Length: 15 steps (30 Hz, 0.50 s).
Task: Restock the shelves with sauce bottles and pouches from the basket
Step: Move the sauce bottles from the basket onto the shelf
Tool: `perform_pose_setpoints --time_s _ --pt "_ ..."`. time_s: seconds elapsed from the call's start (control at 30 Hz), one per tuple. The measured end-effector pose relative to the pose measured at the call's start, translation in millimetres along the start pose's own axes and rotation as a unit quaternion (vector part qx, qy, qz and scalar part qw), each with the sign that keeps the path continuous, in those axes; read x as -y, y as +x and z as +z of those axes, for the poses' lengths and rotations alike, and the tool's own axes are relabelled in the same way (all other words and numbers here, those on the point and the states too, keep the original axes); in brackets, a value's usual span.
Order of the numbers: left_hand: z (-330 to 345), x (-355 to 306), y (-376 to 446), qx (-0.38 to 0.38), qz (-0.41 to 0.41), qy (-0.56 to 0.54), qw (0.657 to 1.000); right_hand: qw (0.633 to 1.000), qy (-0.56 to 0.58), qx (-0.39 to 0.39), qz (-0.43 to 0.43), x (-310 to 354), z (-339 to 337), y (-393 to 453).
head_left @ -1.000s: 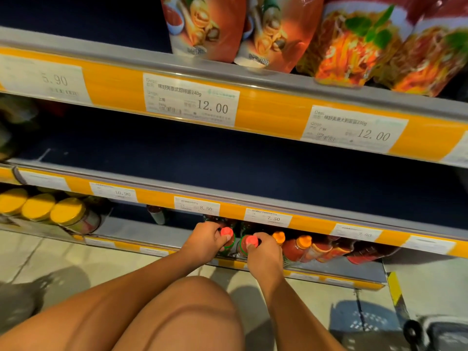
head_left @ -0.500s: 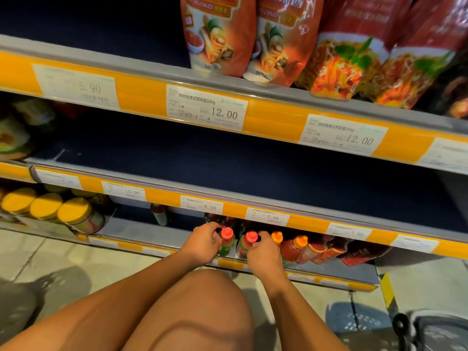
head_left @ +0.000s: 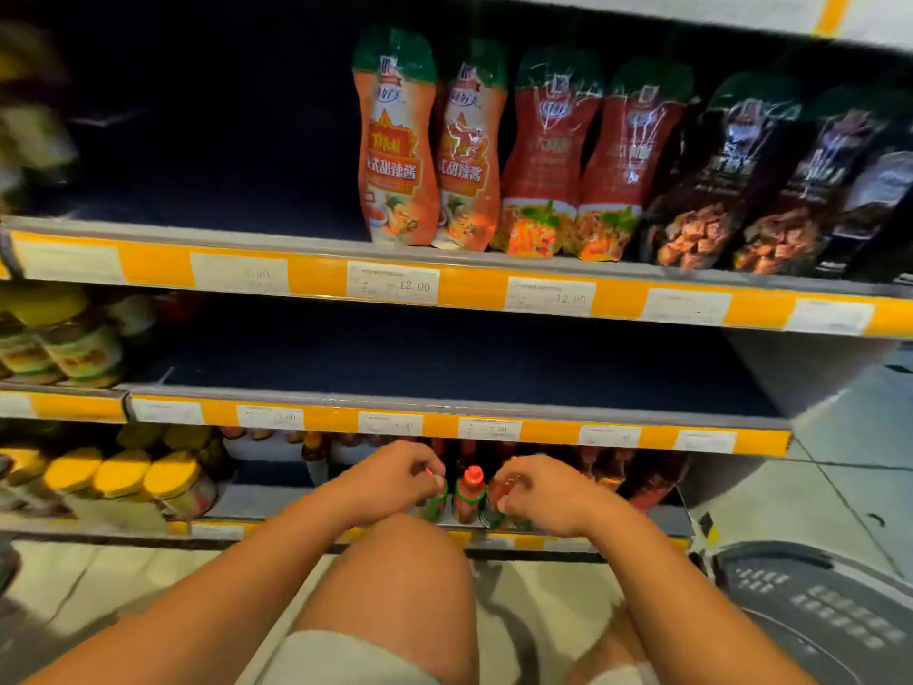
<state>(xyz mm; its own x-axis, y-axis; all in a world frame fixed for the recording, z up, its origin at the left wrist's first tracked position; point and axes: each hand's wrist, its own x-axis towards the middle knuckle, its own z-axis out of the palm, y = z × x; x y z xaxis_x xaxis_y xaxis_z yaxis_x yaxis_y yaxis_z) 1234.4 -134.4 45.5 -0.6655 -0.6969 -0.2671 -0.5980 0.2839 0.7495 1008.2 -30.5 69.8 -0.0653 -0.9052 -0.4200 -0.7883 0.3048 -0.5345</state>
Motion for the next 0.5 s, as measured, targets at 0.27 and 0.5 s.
perform_pose_setpoints --time_s 0.27,0.5 --pt "1 -108 -45 0.007 0.133 0.058 0.989 0.968 0.152 -0.198 0.036 -101 -26 -175" --pt "91 -207 -51 0.097 0.217 0.118 0.964 0.929 0.109 -0.263 0.236 -244 31 -299"
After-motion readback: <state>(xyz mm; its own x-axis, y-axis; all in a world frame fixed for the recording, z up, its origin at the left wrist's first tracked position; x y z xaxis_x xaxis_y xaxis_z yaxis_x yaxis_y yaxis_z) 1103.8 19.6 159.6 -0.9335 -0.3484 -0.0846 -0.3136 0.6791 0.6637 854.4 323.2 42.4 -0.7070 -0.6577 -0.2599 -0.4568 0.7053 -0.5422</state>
